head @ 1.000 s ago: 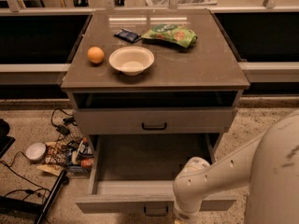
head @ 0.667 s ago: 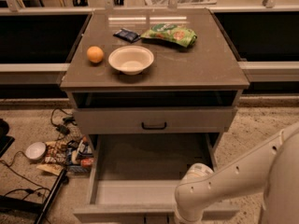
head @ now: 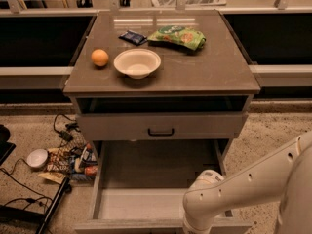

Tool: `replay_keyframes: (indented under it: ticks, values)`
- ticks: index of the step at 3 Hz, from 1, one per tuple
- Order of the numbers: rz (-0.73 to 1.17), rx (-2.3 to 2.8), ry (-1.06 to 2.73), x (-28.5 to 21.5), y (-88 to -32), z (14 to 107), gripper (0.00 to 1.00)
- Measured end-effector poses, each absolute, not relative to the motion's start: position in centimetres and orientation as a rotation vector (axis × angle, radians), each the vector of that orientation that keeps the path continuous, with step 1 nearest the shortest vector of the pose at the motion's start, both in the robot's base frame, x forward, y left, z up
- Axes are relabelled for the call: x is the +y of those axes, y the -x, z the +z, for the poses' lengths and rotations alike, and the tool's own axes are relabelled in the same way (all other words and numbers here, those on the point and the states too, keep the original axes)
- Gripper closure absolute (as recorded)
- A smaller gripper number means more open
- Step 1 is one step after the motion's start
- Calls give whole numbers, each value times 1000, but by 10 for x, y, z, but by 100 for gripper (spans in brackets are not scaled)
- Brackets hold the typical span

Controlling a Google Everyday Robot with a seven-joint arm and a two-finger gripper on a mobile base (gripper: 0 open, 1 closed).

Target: Open middle drawer

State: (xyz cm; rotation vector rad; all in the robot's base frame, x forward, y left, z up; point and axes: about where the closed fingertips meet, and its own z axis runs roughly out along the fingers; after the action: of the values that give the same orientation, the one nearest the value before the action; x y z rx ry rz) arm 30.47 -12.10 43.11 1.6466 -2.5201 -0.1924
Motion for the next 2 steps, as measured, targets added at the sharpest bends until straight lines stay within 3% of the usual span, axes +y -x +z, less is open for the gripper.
replay_keyframes:
  ticks: [1, 2]
  values:
    - [-192, -2519, -1647, -121, -304, 431, 32]
    - [-192, -2519, -1647, -121, -304, 431, 8]
